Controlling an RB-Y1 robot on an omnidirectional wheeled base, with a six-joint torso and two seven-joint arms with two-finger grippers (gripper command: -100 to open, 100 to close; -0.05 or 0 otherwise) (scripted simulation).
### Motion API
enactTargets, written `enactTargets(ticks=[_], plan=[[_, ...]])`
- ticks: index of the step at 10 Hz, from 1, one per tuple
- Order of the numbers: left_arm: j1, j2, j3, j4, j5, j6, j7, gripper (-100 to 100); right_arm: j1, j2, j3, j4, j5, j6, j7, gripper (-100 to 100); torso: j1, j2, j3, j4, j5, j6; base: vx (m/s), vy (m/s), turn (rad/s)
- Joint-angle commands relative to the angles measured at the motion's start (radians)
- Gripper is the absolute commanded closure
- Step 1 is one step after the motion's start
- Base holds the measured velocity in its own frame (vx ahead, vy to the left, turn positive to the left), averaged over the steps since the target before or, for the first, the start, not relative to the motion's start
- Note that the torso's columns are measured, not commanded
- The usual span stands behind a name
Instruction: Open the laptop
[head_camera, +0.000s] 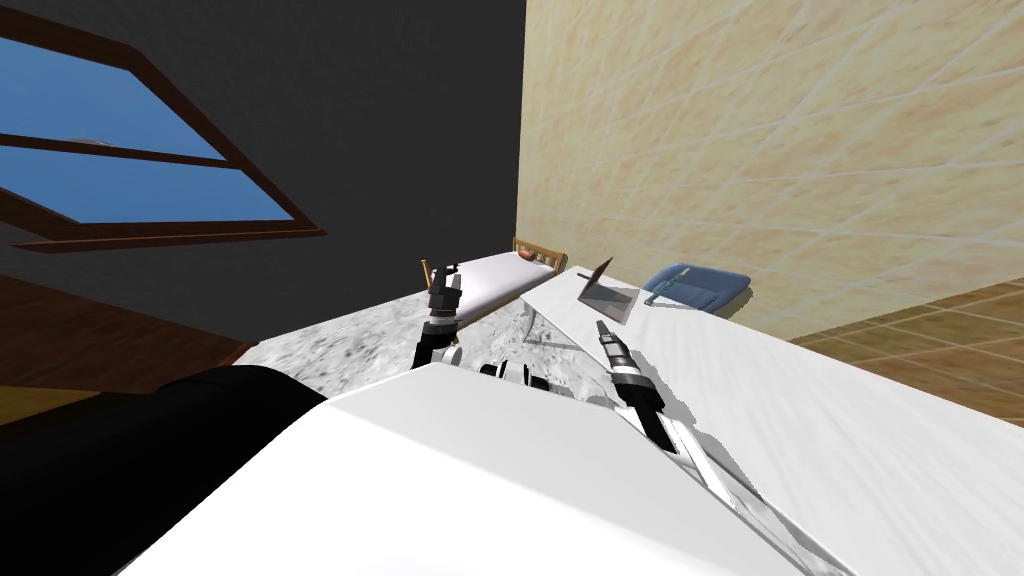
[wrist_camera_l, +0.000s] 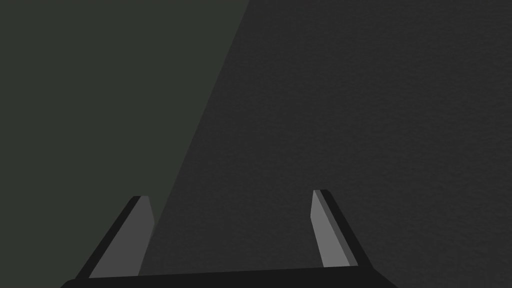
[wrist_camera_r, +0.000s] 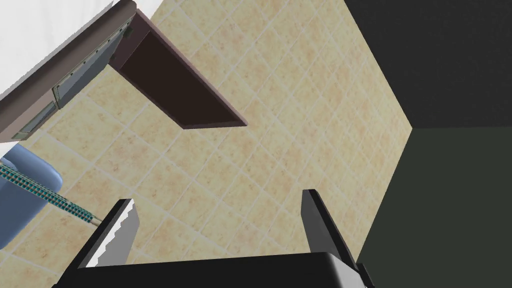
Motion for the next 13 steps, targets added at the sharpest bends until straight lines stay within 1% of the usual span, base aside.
enactTargets(ticks=[1, 2, 3, 4, 5, 6, 7, 8, 9, 10, 11, 13], plan=[[0.0, 0.0, 0.0, 0.0, 0.0, 0.0, 0.0, 0, 0.008, -0.015, -0.011, 0.058, 0.036, 0.052, 0.039, -100, -0.002, 0.0, 0.0, 0.0, 0.0, 0.0, 0.061, 0.067, 0.049], [0.0, 0.0, 0.0, 0.0, 0.0, 0.0, 0.0, 0, 0.013, -0.032, -0.019, 0.084, 0.058, 0.075, 0.06, -100, -0.001, -0.001, -0.001, -0.001, 0.0, 0.0, 0.097, 0.136, 0.07], [0.0, 0.0, 0.0, 0.0, 0.0, 0.0, 0.0, 0, 0.013, -0.032, -0.019, 0.084, 0.058, 0.094, 0.06, -100, 0.003, -0.003, -0.002, -0.001, 0.001, 0.0, 0.092, 0.125, 0.033], [0.0, 0.0, 0.0, 0.0, 0.0, 0.0, 0.0, 0, 0.016, -0.05, -0.028, 0.109, 0.08, 0.124, 0.082, -100, 0.002, -0.002, -0.002, -0.001, 0.001, 0.0, 0.076, 0.105, 0.052], [0.0, 0.0, 0.0, 0.0, 0.0, 0.0, 0.0, 0, 0.016, -0.05, -0.028, 0.109, 0.08, 0.135, 0.082, -100, 0.0, -0.001, -0.001, 0.0, 0.0, 0.0, 0.046, 0.08, 0.018], [0.0, 0.0, 0.0, 0.0, 0.0, 0.0, 0.0, 0, 0.018, -0.068, -0.038, 0.134, 0.101, 0.173, 0.104, -100, -0.002, 0.001, 0.001, 0.0, 0.0, 0.0, 0.05, 0.094, 0.04], [0.0, 0.0, 0.0, 0.0, 0.0, 0.0, 0.0, 0, 0.018, -0.088, -0.047, 0.157, 0.122, 0.199, 0.126, -100, 0.0, 0.001, 0.0, 0.0, 0.0, 0.0, 0.094, 0.126, 0.07], [0.0, 0.0, 0.0, 0.0, 0.0, 0.0, 0.0, 0, 0.018, -0.088, -0.047, 0.157, 0.122, 0.214, 0.126, -100, 0.002, -0.002, -0.001, -0.001, 0.001, 0.0, 0.095, 0.107, 0.03], [0.0, 0.0, 0.0, 0.0, 0.0, 0.0, 0.0, 0, 0.015, -0.108, -0.058, 0.18, 0.143, 0.25, 0.148, -100, 0.001, -0.003, -0.002, -0.001, 0.0, 0.0, 0.093, 0.102, 0.036], [0.0, 0.0, 0.0, 0.0, 0.0, 0.0, 0.0, 0, 0.015, -0.108, -0.058, 0.18, 0.143, 0.25, 0.148, -100, 0.0, -0.002, -0.001, -0.001, 0.0, 0.0, 0.068, 0.066, 0.022], [0.0, 0.0, 0.0, 0.0, 0.0, 0.0, 0.0, 0, 0.011, -0.129, -0.068, 0.201, 0.163, 0.285, 0.171, -100, -0.002, 0.0, 0.0, 0.0, 0.0, 0.0, 0.075, 0.06, 0.049], [0.0, 0.0, 0.0, 0.0, 0.0, 0.0, 0.0, 0, -0.003, -0.173, -0.091, 0.241, 0.202, 0.345, 0.216, -100, 0.002, -0.001, -0.001, 0.0, 0.0, 0.0, 0.1, 0.11, 0.063]])
